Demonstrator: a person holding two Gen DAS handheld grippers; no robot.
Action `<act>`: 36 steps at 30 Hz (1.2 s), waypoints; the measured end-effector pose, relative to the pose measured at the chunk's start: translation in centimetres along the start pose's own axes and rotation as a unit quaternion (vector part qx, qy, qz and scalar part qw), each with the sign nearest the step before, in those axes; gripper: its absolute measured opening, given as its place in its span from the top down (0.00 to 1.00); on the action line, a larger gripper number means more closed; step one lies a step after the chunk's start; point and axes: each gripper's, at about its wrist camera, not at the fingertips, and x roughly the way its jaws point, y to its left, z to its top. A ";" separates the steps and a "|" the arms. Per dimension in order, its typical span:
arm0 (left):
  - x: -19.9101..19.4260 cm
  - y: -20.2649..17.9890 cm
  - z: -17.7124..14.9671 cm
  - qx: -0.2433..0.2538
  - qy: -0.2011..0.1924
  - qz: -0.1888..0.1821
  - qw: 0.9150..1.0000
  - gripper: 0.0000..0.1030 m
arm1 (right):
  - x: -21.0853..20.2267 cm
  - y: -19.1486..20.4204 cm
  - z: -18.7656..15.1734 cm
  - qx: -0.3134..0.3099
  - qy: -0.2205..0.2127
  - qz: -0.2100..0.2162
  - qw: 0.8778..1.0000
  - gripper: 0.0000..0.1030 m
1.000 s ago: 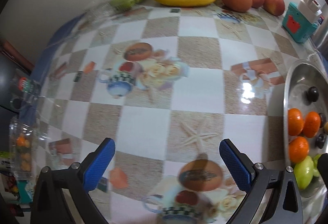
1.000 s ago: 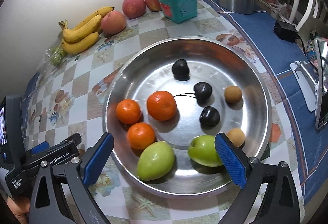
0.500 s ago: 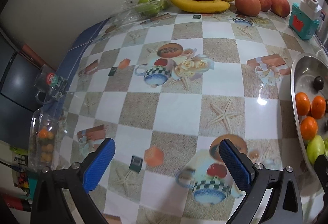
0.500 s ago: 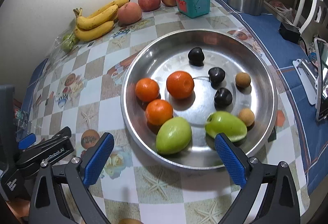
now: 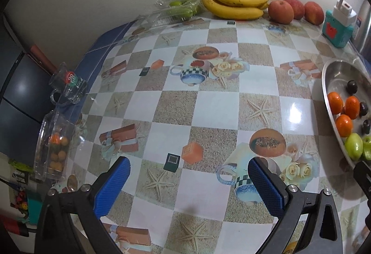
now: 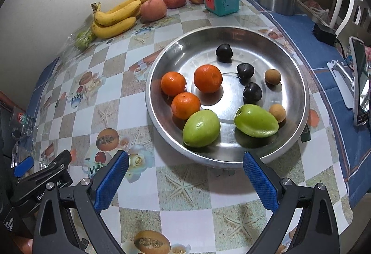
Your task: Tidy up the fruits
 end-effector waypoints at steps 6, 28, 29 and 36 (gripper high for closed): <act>-0.8 0.5 0.1 -0.010 -0.015 -0.013 1.000 0.00 | -1.0 0.1 -0.1 -0.001 -0.015 -0.005 1.000 0.04; -1.0 0.5 0.3 -0.008 -0.010 -0.046 0.999 0.00 | -0.3 0.6 0.0 -0.011 0.001 -0.005 1.000 0.04; -1.0 0.5 0.3 -0.008 -0.010 -0.046 0.999 0.00 | -0.2 0.7 0.0 -0.011 0.002 -0.005 1.000 0.04; -1.0 0.6 0.3 -0.008 -0.009 -0.048 0.999 0.00 | 0.0 0.7 -0.1 -0.010 0.007 -0.005 1.000 0.04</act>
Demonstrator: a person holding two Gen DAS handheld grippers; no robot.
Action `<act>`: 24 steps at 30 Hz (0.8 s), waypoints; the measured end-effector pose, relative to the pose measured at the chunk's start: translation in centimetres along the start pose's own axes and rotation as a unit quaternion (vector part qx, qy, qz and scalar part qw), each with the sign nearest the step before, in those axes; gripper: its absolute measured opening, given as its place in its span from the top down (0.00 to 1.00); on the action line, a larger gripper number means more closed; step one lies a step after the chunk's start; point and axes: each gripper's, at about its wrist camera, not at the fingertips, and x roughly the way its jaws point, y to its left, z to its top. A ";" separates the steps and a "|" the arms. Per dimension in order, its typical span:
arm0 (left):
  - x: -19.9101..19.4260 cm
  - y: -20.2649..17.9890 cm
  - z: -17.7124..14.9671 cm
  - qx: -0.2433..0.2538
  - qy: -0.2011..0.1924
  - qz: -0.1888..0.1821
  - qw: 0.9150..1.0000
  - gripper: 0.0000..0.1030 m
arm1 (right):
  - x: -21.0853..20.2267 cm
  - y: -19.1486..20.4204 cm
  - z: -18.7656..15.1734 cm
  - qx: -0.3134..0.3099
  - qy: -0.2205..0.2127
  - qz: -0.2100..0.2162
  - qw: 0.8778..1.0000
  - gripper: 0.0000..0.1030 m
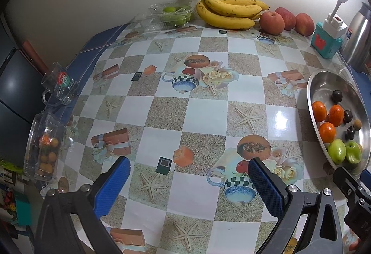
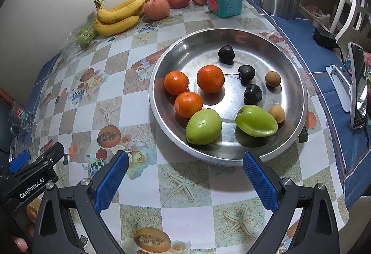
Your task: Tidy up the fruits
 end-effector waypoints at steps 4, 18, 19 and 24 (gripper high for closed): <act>0.1 0.0 0.0 0.000 0.001 -0.001 1.000 0.00 | 0.1 0.0 0.0 0.001 0.003 -0.001 1.000 0.04; 0.2 0.0 -0.1 0.000 0.002 -0.002 1.000 0.00 | 0.5 0.0 -0.1 0.003 0.009 -0.004 1.000 0.04; 0.2 0.0 -0.1 0.000 0.002 -0.002 1.000 0.00 | 0.5 0.0 -0.1 0.003 0.010 -0.004 1.000 0.04; 0.2 0.0 -0.1 0.000 0.003 -0.002 1.000 0.00 | 0.5 0.0 -0.1 0.003 0.010 -0.004 1.000 0.04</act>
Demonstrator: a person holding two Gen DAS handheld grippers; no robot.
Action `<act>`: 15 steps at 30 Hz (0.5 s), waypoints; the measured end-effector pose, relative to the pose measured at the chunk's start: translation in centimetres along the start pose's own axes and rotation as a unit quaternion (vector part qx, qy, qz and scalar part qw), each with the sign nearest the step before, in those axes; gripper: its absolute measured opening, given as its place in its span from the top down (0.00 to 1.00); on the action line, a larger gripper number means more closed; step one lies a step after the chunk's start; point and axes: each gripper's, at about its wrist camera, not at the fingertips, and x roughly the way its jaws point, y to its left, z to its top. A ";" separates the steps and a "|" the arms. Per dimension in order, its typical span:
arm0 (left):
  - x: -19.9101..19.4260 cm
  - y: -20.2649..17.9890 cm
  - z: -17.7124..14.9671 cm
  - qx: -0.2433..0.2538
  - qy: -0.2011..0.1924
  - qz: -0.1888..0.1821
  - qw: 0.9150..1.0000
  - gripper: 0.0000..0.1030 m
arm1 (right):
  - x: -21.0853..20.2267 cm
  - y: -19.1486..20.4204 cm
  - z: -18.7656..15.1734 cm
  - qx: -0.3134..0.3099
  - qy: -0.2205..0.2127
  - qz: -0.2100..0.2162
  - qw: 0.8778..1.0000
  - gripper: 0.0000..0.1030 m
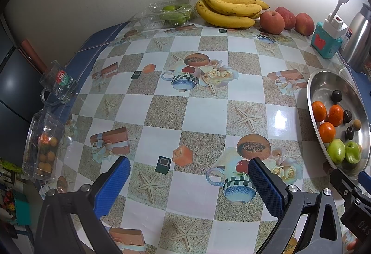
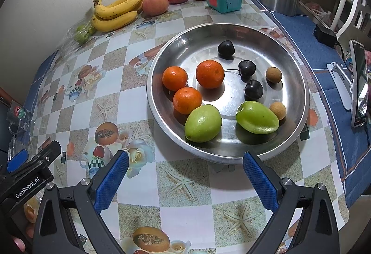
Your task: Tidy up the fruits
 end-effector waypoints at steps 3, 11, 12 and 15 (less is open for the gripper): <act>0.0 0.0 0.0 0.000 0.000 0.000 1.000 0.00 | 0.0 0.0 0.0 0.000 0.000 0.000 1.000 0.04; 0.0 0.1 0.0 -0.002 0.001 0.000 1.000 0.00 | 0.1 -0.1 -0.1 0.000 0.000 -0.001 1.000 0.04; 0.0 0.1 0.0 -0.002 0.001 0.000 1.000 0.00 | 0.1 -0.1 -0.1 0.000 0.001 0.000 1.000 0.04; 0.0 0.1 0.0 -0.002 0.001 -0.001 1.000 0.00 | 0.2 0.0 -0.1 0.000 0.001 -0.001 1.000 0.04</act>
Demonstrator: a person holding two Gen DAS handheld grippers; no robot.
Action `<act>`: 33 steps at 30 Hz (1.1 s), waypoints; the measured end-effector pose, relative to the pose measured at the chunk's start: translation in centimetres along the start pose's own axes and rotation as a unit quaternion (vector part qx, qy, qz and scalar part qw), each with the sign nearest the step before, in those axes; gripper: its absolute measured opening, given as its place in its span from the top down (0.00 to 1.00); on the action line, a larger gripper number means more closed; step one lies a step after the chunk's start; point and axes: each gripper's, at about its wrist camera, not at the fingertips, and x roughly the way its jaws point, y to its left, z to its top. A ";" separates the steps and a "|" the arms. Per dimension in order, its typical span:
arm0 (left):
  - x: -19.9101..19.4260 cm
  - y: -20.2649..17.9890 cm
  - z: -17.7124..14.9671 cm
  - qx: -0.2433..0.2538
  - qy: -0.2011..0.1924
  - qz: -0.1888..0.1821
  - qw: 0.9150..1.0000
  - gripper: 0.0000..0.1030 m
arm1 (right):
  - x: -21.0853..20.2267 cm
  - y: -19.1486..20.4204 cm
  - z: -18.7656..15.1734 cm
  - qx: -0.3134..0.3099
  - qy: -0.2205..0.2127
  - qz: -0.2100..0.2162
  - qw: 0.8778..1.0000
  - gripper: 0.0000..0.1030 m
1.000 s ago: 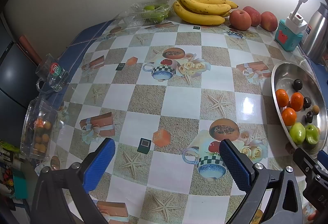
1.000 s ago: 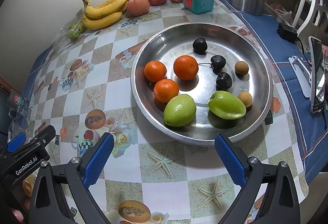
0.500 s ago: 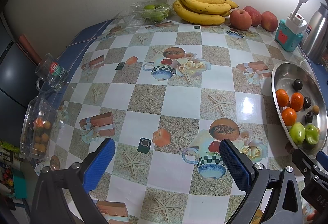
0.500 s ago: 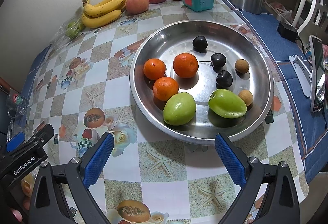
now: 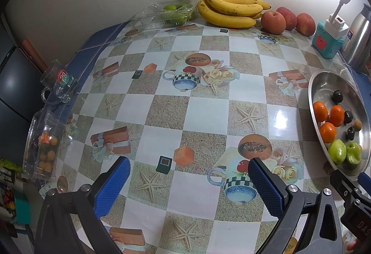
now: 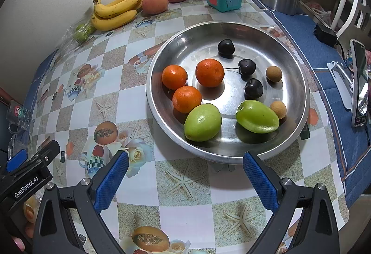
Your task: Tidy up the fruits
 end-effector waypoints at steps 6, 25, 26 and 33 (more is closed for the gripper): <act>0.0 0.0 0.0 0.001 0.000 0.000 1.000 0.00 | 0.1 0.0 -0.1 0.000 0.001 0.000 1.000 0.04; 0.1 0.1 -0.1 -0.001 0.002 0.000 1.000 0.00 | 0.4 -0.4 -0.1 0.012 0.012 -0.009 1.000 0.04; 0.1 0.1 -0.1 0.000 0.002 -0.001 1.000 0.00 | 0.4 -0.5 -0.1 0.014 0.013 -0.010 1.000 0.04; 0.2 0.1 -0.1 -0.001 0.002 -0.001 1.000 0.00 | 0.4 -0.6 -0.1 0.018 0.015 -0.011 1.000 0.04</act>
